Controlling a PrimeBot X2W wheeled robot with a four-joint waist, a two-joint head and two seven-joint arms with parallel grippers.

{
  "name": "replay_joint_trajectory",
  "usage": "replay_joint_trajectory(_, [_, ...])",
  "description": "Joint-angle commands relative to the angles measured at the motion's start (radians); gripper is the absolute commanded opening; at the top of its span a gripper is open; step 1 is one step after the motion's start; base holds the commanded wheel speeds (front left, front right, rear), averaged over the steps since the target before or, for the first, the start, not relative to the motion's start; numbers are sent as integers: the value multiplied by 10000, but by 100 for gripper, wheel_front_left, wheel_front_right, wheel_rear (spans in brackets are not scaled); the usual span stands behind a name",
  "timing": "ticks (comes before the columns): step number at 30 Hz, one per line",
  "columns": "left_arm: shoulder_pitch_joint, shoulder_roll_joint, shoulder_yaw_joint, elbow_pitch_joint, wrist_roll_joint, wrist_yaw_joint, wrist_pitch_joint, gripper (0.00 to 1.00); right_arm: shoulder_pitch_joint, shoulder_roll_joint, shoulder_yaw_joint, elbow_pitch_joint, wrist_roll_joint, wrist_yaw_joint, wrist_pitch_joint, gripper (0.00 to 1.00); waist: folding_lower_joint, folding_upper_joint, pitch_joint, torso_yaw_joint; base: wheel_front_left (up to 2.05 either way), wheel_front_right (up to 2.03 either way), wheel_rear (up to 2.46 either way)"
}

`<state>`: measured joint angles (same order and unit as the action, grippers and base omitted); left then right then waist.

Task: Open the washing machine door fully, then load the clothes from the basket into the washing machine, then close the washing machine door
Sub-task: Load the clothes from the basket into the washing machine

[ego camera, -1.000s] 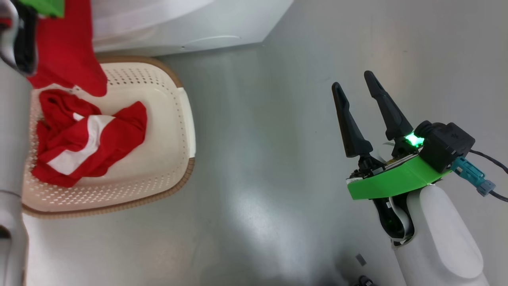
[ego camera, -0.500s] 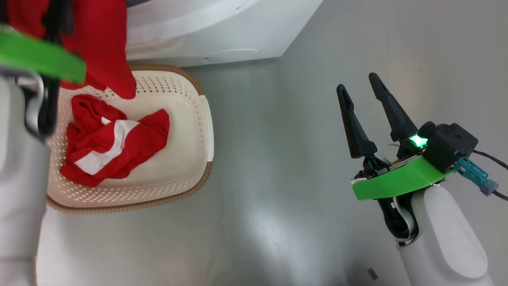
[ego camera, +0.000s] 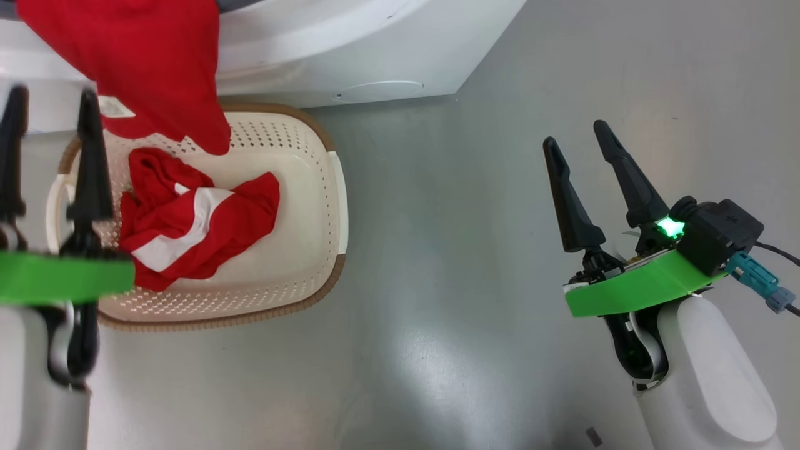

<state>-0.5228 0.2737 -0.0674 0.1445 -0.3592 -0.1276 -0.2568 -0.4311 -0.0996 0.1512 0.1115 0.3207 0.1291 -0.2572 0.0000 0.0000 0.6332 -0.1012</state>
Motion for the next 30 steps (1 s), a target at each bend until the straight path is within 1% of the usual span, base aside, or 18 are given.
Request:
replay_joint_trajectory(1, [303, 316, 419, -413, 134, 3, -49, 100, 236, 18, 172, -254, 124, 16, -46, 100, 0, 0, 3, 17, 0, 0, 0])
replay_joint_trajectory(8, [1583, -234, 883, -1440, 397, -19, -49, 100, 243, -56, 39, -328, 121, 16, -46, 100, 0, 0, 2, 149, 0, 0, 0])
replay_joint_trajectory(13, [2470, -659, 908, -2098, 558, -27, -49, 100, 320, -57, -91, -433, 119, 16, -46, 100, 0, 0, -2, 206, 0, 0, 0])
replay_joint_trajectory(21, [3018, -1079, 976, -1974, 462, -29, -49, 100, 419, -42, -271, -502, 141, 16, -46, 100, 0, 0, -31, 273, 0, 0, 0])
replay_joint_trajectory(30, [2917, -1082, 898, -1512, 354, -30, -49, 100, 395, -54, -269, -447, 139, 16, -46, 100, 0, 0, -3, 323, 0, 0, 0])
